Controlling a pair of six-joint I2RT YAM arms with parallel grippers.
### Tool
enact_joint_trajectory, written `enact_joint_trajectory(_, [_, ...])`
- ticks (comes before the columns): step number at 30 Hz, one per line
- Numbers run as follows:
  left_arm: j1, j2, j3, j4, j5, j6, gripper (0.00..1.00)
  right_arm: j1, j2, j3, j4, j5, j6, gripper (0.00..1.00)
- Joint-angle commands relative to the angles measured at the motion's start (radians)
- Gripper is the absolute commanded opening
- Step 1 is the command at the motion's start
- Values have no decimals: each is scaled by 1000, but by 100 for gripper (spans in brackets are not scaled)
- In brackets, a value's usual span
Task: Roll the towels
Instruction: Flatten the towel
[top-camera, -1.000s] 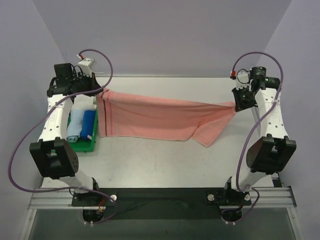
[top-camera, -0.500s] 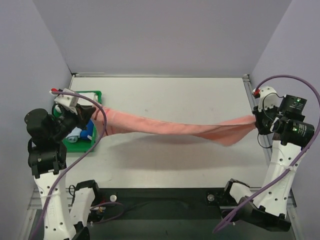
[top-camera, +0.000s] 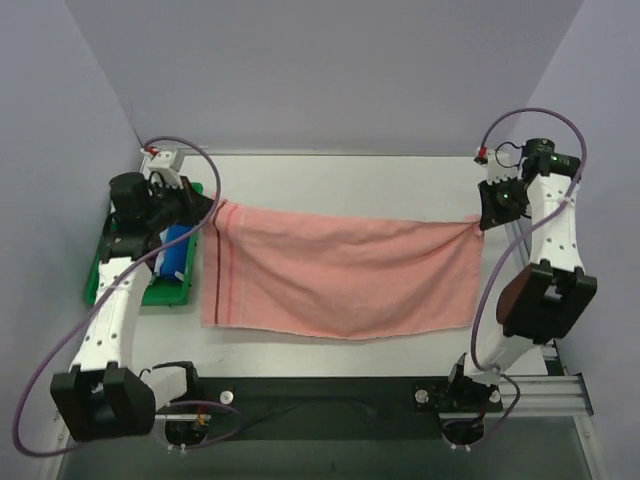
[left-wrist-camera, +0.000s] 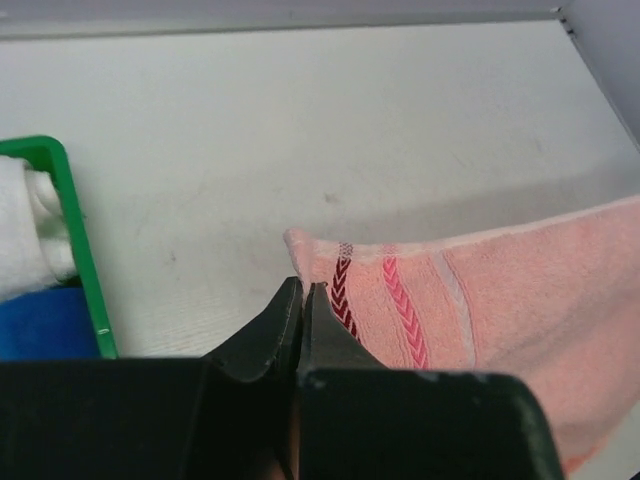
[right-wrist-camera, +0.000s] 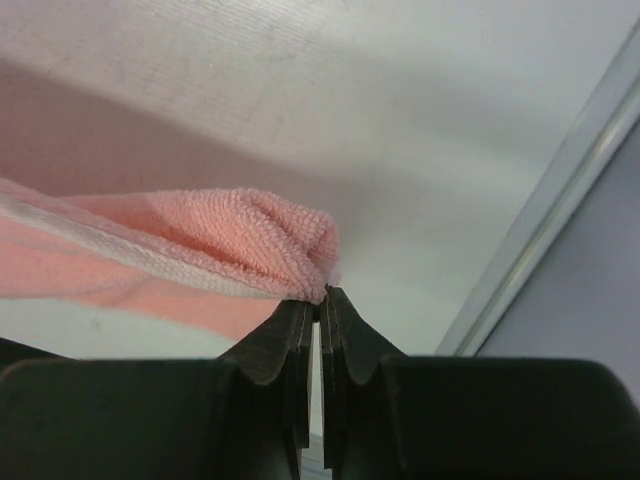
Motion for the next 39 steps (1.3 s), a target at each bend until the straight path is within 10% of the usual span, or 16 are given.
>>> enact_joint_trajectory(1, [-99,108,-51,238,-131,-30,0,61,131,89,22,39,50,0])
enact_joint_trajectory(5, [-145,338,-15,433,-179,-88,2,128,412,274,59,108,107,0])
enact_joint_trajectory(8, [-146,591,150,386,-192,-46,22,158,584,435,57,213,174,25])
enact_joint_trajectory(11, [-128,764,393,206,-173,4,53,158,643,565,56,309,191,61])
enact_joint_trajectory(12, [-124,783,454,147,-169,11,88,156,637,559,54,325,188,68])
enact_joint_trajectory(13, [-122,792,467,127,-171,23,97,153,625,542,57,332,184,69])
enact_joint_trajectory(20, [-93,636,380,-37,-127,213,83,133,345,192,39,198,127,63])
enact_joint_trajectory(30, [-146,458,136,-465,-115,588,40,130,177,-292,-16,129,41,20])
enact_joint_trajectory(39, [-176,446,-36,-479,-205,651,31,132,234,-480,125,201,69,20])
